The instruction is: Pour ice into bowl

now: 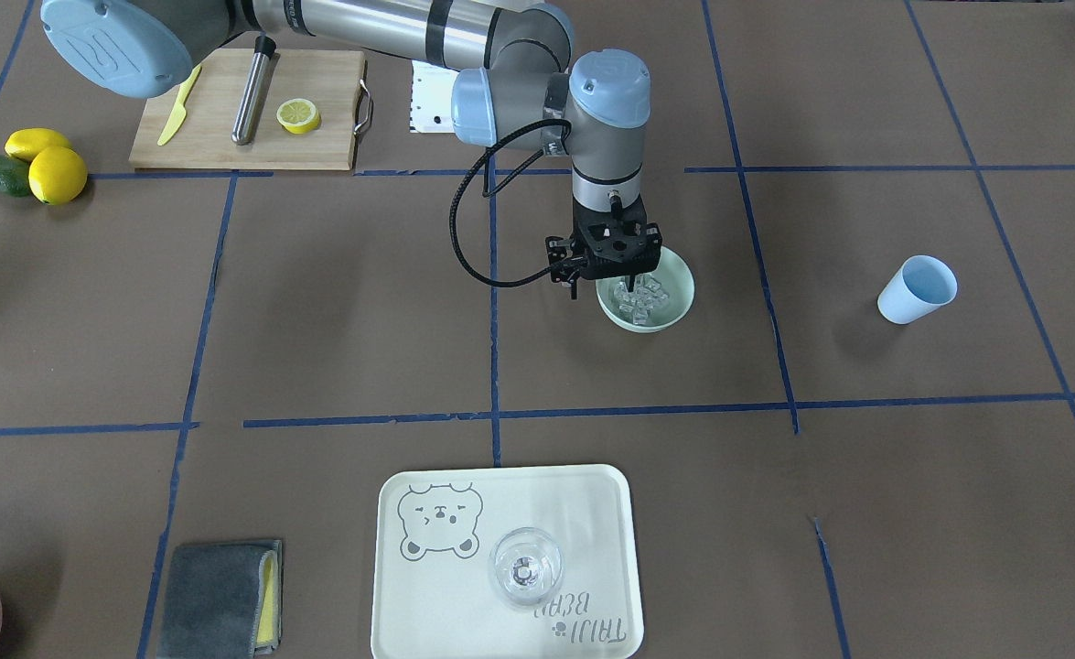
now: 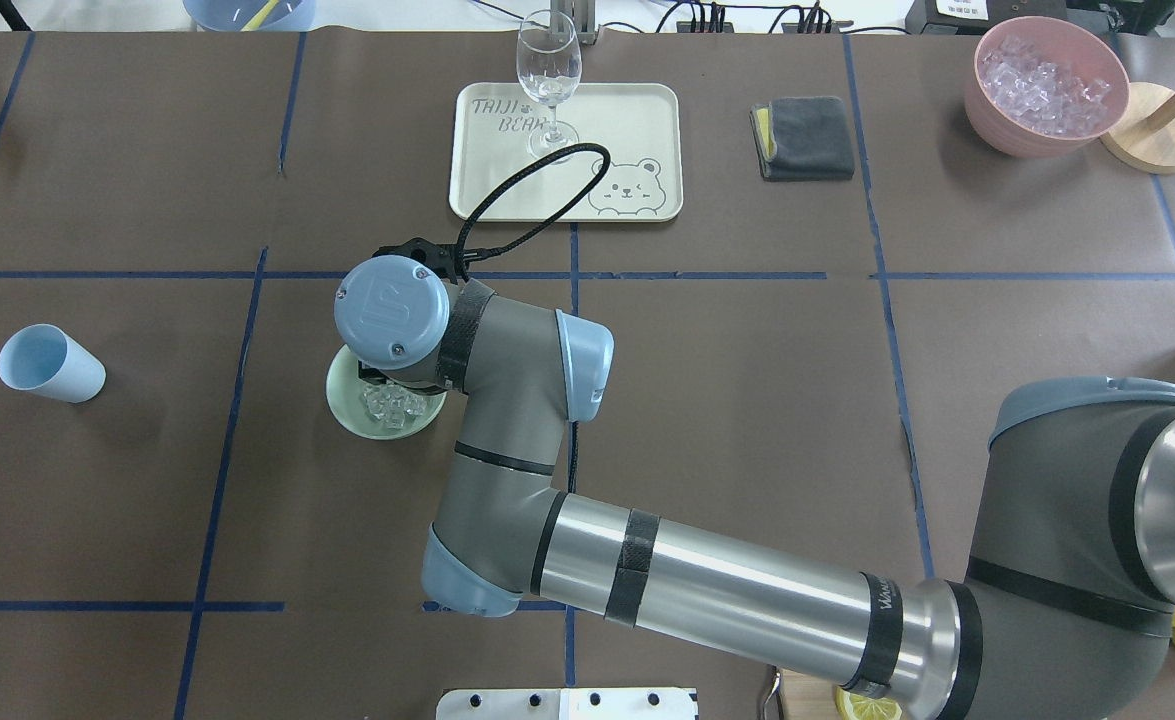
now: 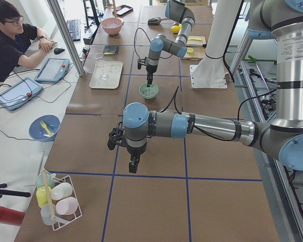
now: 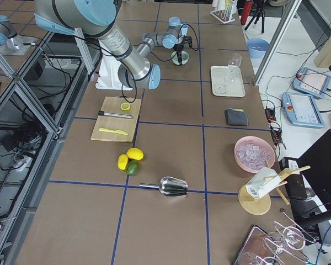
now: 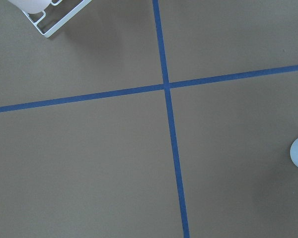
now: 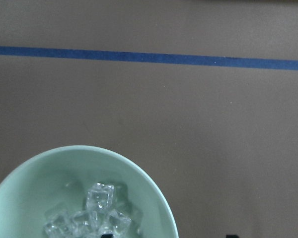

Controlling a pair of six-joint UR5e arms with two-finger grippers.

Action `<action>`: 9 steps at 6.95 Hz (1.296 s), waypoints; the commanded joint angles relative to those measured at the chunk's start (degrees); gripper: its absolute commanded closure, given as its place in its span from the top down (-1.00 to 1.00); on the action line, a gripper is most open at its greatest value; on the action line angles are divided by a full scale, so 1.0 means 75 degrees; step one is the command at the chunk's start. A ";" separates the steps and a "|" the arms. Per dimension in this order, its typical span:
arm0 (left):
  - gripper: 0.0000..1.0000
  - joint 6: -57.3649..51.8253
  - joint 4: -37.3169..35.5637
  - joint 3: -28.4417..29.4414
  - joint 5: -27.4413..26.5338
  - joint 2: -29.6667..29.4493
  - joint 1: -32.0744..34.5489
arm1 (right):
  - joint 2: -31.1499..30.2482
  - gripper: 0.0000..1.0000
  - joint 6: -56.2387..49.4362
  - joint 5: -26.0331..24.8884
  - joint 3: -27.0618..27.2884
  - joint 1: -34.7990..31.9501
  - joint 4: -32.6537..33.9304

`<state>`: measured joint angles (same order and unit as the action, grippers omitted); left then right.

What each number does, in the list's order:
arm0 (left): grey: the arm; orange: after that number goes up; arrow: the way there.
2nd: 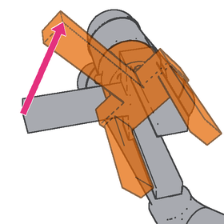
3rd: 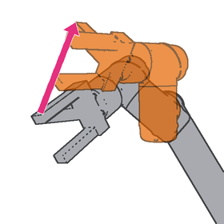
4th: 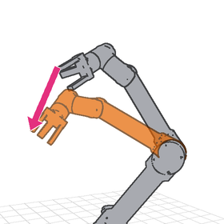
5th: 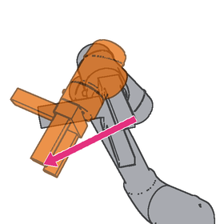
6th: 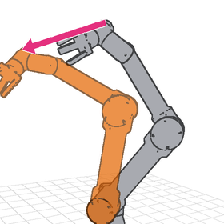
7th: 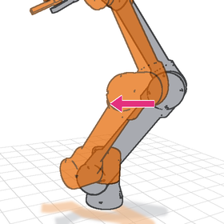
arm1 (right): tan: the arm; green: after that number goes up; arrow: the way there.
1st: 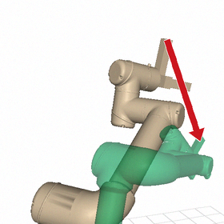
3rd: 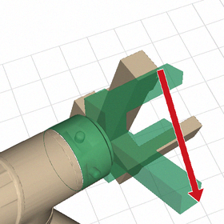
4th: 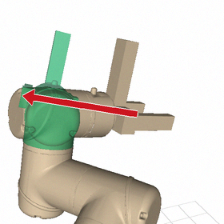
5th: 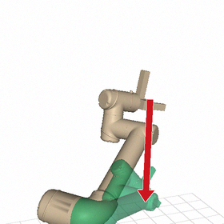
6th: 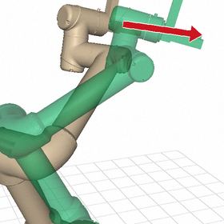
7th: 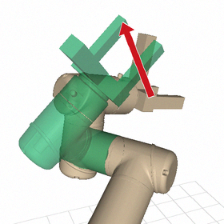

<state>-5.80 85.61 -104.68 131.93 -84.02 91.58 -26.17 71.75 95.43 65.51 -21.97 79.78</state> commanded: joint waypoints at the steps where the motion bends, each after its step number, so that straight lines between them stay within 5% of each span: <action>1: 1.00 0.0000 0.0000 0.0000 -0.0001 0.0000 0.0000 | -0.0014 -1.00 -0.0003 0.0002 -0.0074 0.0034 -0.0008; 6: 1.00 0.0000 -0.0012 0.0024 0.0011 0.0012 0.0000 | -0.0037 -1.00 -0.0283 0.0072 0.0452 -0.0596 0.0004; 9: 1.00 -0.0012 0.0000 0.0105 0.0301 0.0035 0.0012 | -0.1740 -1.00 -0.1836 0.1953 0.2414 -0.2093 0.0027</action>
<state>-5.88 85.53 -104.24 132.57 -83.83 91.61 -32.66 63.84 104.03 76.86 -32.57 79.99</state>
